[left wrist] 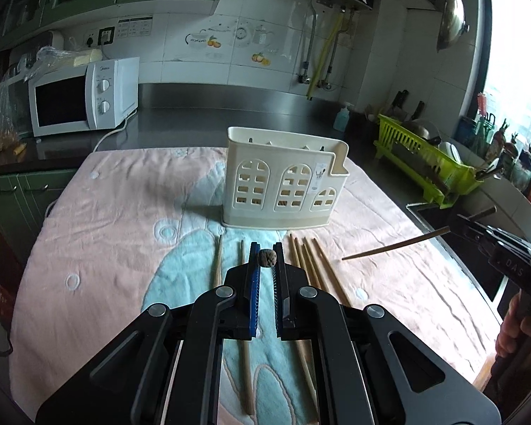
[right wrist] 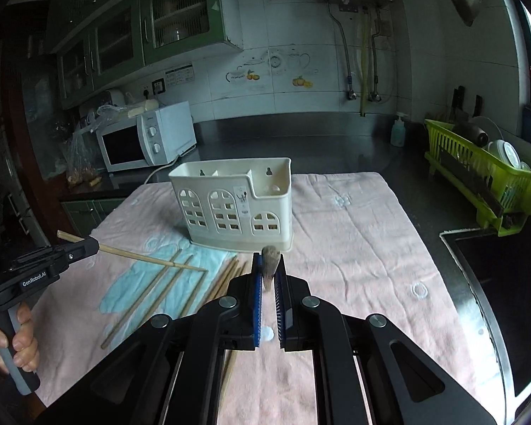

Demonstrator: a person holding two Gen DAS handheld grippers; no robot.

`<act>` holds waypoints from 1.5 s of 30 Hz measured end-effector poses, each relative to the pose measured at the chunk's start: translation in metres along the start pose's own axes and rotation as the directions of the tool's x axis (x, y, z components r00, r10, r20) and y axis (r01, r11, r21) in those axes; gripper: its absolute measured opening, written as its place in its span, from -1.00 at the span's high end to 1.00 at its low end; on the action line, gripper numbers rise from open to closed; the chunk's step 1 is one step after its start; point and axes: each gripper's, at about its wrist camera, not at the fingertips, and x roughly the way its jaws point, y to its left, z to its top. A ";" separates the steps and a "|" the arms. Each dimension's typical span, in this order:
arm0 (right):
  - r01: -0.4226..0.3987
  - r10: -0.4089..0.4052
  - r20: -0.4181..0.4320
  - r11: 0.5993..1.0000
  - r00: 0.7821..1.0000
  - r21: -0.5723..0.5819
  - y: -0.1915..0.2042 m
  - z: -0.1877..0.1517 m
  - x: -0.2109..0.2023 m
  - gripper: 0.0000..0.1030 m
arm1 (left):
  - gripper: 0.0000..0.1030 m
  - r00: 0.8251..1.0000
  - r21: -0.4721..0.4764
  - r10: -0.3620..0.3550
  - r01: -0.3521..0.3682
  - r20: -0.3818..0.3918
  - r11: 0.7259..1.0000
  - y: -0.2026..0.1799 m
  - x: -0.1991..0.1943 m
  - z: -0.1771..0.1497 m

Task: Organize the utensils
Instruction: 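Lift both chopsticks upright and lower them into the white holder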

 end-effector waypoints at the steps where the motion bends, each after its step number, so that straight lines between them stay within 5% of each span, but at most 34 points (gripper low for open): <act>1: -0.018 0.018 -0.003 1.000 1.000 -0.001 -0.001 0.008 0.001 0.87 | 0.90 1.000 0.002 -0.003 0.003 0.002 1.000 0.001 0.000 0.007; 12: -0.110 0.110 0.002 0.992 0.994 -0.068 -0.012 0.100 -0.014 0.87 | 0.90 0.994 0.053 -0.034 0.029 0.100 0.998 -0.006 -0.024 0.093; 21: -0.054 0.058 0.022 0.986 0.998 -0.159 0.001 0.154 0.003 0.87 | 0.90 0.982 0.083 -0.004 -0.012 0.191 0.997 -0.015 -0.030 0.163; 40: -0.043 0.023 -0.169 0.993 0.985 -0.111 -0.008 0.147 0.119 0.85 | 0.87 0.999 0.037 0.051 -0.051 0.010 0.998 0.013 0.064 0.177; 45: -0.007 -0.008 -0.126 0.993 0.992 -0.119 -0.010 0.143 0.112 0.53 | 0.75 0.998 0.042 0.051 -0.052 0.028 0.998 0.013 0.061 0.175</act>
